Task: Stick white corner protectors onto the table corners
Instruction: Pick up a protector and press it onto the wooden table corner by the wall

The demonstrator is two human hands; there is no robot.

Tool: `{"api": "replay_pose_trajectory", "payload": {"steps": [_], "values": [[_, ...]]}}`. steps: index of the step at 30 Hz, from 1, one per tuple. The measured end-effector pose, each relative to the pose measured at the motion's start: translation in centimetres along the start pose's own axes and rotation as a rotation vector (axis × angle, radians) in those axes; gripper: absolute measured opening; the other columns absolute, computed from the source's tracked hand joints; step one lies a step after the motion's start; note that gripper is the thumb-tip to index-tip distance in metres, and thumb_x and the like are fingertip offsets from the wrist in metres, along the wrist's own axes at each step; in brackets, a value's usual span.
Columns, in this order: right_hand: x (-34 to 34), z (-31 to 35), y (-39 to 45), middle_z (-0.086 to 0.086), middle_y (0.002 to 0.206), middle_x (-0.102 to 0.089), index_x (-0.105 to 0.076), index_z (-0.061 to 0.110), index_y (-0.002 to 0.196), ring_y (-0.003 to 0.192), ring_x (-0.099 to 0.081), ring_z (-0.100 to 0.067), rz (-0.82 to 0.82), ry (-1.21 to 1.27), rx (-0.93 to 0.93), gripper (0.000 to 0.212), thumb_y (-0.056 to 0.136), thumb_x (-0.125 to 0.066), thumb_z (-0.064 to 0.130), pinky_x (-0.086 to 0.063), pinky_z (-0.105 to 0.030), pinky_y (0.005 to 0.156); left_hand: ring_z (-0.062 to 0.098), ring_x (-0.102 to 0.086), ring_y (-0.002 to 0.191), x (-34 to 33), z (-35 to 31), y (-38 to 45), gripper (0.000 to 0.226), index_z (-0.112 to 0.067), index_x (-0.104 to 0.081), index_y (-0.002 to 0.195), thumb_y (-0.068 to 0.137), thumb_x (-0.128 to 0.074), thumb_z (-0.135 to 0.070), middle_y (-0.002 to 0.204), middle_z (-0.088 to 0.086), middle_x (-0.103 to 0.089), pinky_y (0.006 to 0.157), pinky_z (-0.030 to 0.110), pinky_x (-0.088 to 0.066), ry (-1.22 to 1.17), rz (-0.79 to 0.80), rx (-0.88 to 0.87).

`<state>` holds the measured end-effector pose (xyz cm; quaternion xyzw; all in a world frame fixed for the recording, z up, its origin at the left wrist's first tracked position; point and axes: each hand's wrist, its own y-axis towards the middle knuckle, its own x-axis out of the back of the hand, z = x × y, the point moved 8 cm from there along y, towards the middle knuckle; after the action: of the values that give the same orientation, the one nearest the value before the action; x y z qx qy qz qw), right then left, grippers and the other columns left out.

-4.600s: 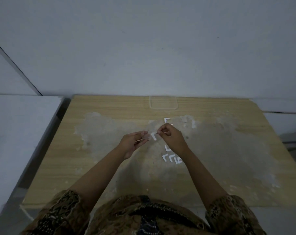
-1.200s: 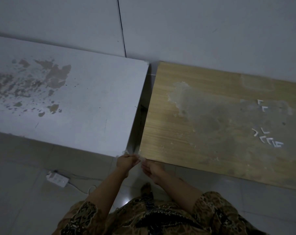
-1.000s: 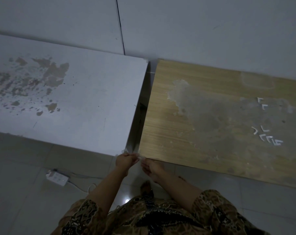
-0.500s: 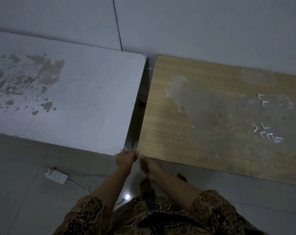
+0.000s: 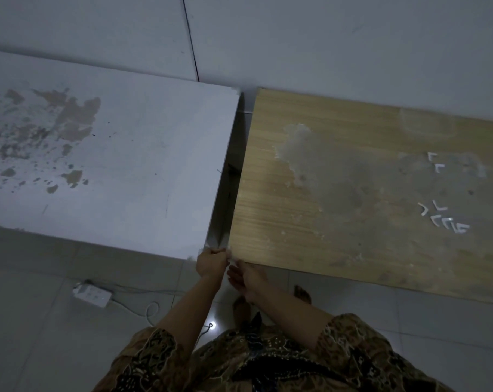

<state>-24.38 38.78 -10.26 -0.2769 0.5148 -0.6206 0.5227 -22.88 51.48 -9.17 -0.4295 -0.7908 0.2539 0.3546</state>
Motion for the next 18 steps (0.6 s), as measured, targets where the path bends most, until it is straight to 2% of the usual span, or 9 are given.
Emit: {"api": "replay_pose_trajectory", "payload": {"steps": [3, 5, 6, 8, 11, 14, 18], "values": [[-0.4, 0.0, 0.0, -0.008, 0.088, -0.067, -0.063, 0.002, 0.105, 0.072, -0.065, -0.013, 0.072, 0.049, -0.019, 0.016, 0.093, -0.060, 0.012, -0.055, -0.024, 0.063, 0.028, -0.068, 0.085, -0.2, 0.3, 0.5, 0.002, -0.014, -0.071, 0.081, 0.080, -0.071, -0.016, 0.084, 0.012, -0.071, 0.086, 0.040, -0.056, -0.057, 0.052, 0.023], [-0.1, 0.0, 0.0, -0.008, 0.082, -0.065, -0.063, 0.001, 0.103, 0.058, -0.064, -0.008, 0.087, 0.063, -0.023, 0.014, 0.092, -0.059, 0.010, -0.053, -0.020, 0.061, 0.024, -0.067, 0.080, -0.2, 0.7, 1.2, 0.015, -0.003, -0.070, 0.097, 0.085, -0.063, -0.009, 0.081, 0.008, -0.069, 0.085, 0.036, -0.056, -0.110, 0.103, 0.082], [0.1, 0.0, 0.1, -0.008, 0.081, -0.064, -0.063, 0.001, 0.100, 0.057, -0.064, -0.008, 0.079, 0.058, -0.020, 0.012, 0.092, -0.060, 0.009, -0.053, -0.020, 0.061, 0.021, -0.065, 0.078, -0.3, 0.9, 1.4, 0.018, 0.001, -0.066, 0.104, 0.089, -0.058, -0.005, 0.082, 0.007, -0.067, 0.082, 0.032, -0.055, -0.162, 0.147, 0.119], [0.5, 0.1, 0.4, -0.010, 0.084, -0.066, -0.065, -0.002, 0.103, 0.069, -0.065, -0.013, 0.052, 0.037, 0.001, 0.017, 0.088, -0.065, 0.007, -0.055, -0.020, 0.061, 0.017, -0.062, 0.076, -0.5, 1.1, 1.7, 0.023, 0.004, -0.060, 0.112, 0.092, -0.051, 0.000, 0.083, 0.007, -0.064, 0.075, 0.026, -0.053, -0.204, 0.209, 0.159], [0.6, 0.3, 0.7, -0.011, 0.084, -0.069, -0.067, -0.003, 0.098, 0.072, -0.065, -0.015, 0.017, -0.007, 0.045, 0.021, 0.082, -0.073, 0.009, -0.056, -0.020, 0.061, 0.016, -0.061, 0.075, -0.5, 1.0, 1.8, 0.025, 0.006, -0.058, 0.116, 0.093, -0.049, 0.002, 0.084, 0.007, -0.063, 0.072, 0.023, -0.053, -0.210, 0.230, 0.162], [0.5, 0.3, 0.8, -0.011, 0.084, -0.070, -0.069, 0.003, 0.087, 0.071, -0.066, -0.016, 0.008, -0.021, 0.066, 0.012, 0.080, -0.075, 0.011, -0.056, -0.022, 0.063, 0.017, -0.061, 0.077, -0.7, 0.9, 2.2, 0.027, 0.008, -0.058, 0.117, 0.091, -0.054, 0.002, 0.086, 0.009, -0.064, 0.082, 0.028, -0.053, -0.203, 0.260, 0.140], [0.9, 0.7, 0.8, -0.013, 0.084, -0.070, -0.068, 0.000, 0.089, 0.071, -0.067, -0.018, -0.003, -0.019, 0.093, 0.013, 0.081, -0.074, 0.008, -0.057, -0.024, 0.066, 0.018, -0.064, 0.083, -0.8, 1.0, 2.0, 0.029, 0.006, -0.063, 0.113, 0.085, -0.065, 0.001, 0.109, 0.020, -0.066, 0.078, 0.020, -0.055, -0.239, 0.297, 0.083]]}}
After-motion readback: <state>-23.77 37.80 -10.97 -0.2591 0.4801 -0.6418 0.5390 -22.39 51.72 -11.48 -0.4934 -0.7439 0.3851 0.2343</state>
